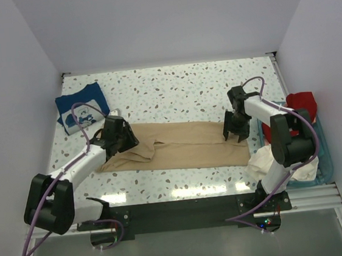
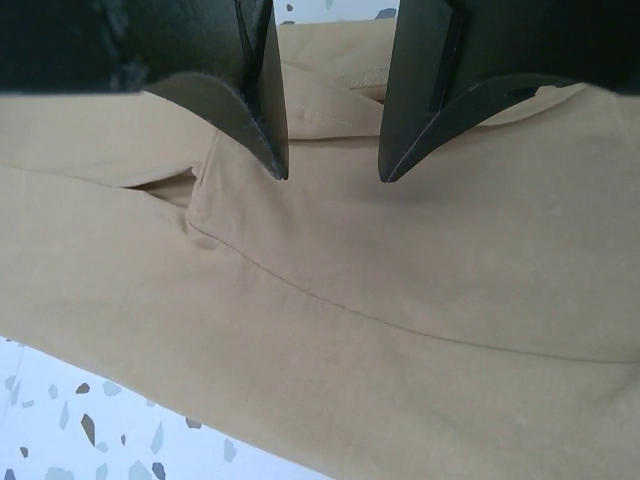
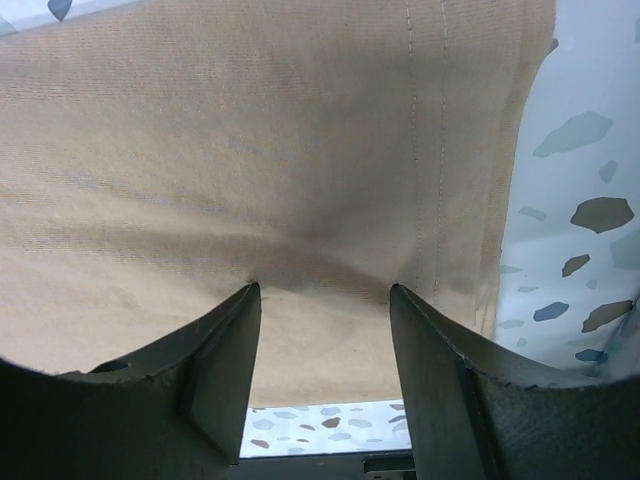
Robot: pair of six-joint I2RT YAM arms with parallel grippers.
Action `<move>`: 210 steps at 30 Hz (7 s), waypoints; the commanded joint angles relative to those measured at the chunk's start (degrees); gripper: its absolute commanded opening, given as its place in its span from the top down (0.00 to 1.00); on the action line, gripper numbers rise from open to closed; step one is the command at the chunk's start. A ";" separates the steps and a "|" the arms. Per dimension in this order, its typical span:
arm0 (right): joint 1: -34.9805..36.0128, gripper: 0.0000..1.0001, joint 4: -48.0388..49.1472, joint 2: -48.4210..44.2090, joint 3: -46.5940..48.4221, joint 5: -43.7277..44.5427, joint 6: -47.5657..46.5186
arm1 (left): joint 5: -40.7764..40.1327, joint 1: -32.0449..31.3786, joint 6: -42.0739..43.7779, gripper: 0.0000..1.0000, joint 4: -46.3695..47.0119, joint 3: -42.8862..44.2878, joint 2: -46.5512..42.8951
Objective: Fold and stack the t-shirts
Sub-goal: Fold the tshirt
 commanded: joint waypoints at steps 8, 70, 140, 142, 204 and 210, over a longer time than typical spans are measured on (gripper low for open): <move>0.04 0.42 0.27 -1.58 -0.41 -0.57 -0.43 | -1.78 0.30 1.43 0.53 2.65 -6.64 -2.80; 0.21 0.42 0.54 0.88 0.47 -0.48 -0.34 | 1.99 -2.07 -7.44 0.53 -4.37 -12.96 -14.93; 0.21 0.42 -1.22 1.41 2.14 0.48 -0.60 | 1.40 10.13 4.05 0.47 -4.02 -3.60 -15.47; 0.13 0.42 -1.13 1.06 2.23 0.31 -0.34 | -0.45 14.34 8.69 0.47 -2.71 -0.07 -11.08; -0.40 0.42 -4.03 4.31 0.38 9.09 1.24 | 0.59 29.39 14.61 1.00 13.56 14.19 25.58; -0.40 0.42 -4.73 4.05 1.52 9.18 0.63 | 1.38 29.30 14.35 0.97 12.94 15.59 24.80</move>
